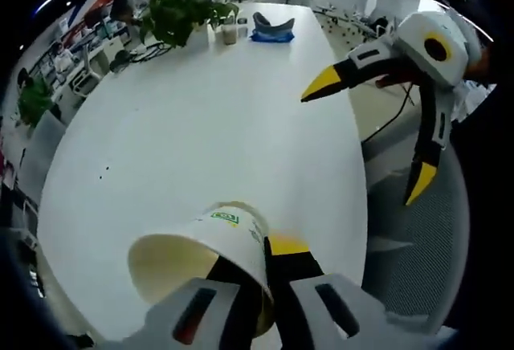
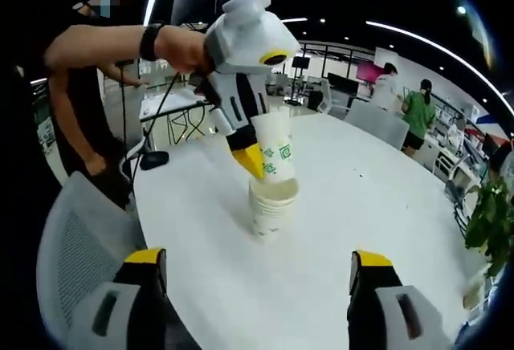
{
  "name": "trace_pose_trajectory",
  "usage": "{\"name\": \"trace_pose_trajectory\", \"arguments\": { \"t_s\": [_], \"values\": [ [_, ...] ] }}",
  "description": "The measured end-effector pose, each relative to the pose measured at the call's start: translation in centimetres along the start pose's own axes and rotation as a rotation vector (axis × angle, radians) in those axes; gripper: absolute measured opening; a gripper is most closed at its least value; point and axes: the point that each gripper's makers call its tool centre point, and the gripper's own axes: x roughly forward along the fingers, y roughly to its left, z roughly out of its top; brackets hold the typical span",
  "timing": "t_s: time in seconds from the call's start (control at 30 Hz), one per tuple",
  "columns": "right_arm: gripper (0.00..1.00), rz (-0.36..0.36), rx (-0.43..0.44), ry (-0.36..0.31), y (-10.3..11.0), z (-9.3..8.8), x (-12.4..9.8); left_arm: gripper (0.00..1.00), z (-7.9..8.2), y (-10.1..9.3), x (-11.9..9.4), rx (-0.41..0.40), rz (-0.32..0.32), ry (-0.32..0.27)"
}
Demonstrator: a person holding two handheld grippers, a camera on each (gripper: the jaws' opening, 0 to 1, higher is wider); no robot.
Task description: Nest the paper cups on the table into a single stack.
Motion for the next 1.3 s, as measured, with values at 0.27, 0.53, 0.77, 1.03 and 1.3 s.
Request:
{"name": "trace_pose_trajectory", "arguments": {
  "t_s": [0.27,0.53,0.77,1.03,1.3],
  "values": [
    [0.95,0.0,0.008,-0.005,-0.2,0.1,0.6,0.0,-0.9,0.0,1.0,0.042,-0.007,0.09],
    [0.94,-0.011,0.019,-0.009,-0.7,-0.2,0.5,0.0,-0.4,-0.2,1.4,0.038,-0.024,0.1],
    [0.93,-0.022,0.038,-0.016,-1.1,-0.5,0.1,0.0,-0.6,-0.2,2.0,0.049,-0.034,0.12],
    [0.93,-0.027,0.047,-0.014,-1.2,-0.8,-0.2,0.02,-0.9,0.1,2.4,0.06,-0.028,0.14],
    [0.93,-0.023,0.049,-0.015,-1.2,-0.7,0.1,0.1,-0.7,0.1,1.8,0.047,-0.023,0.114]
  ]
}}
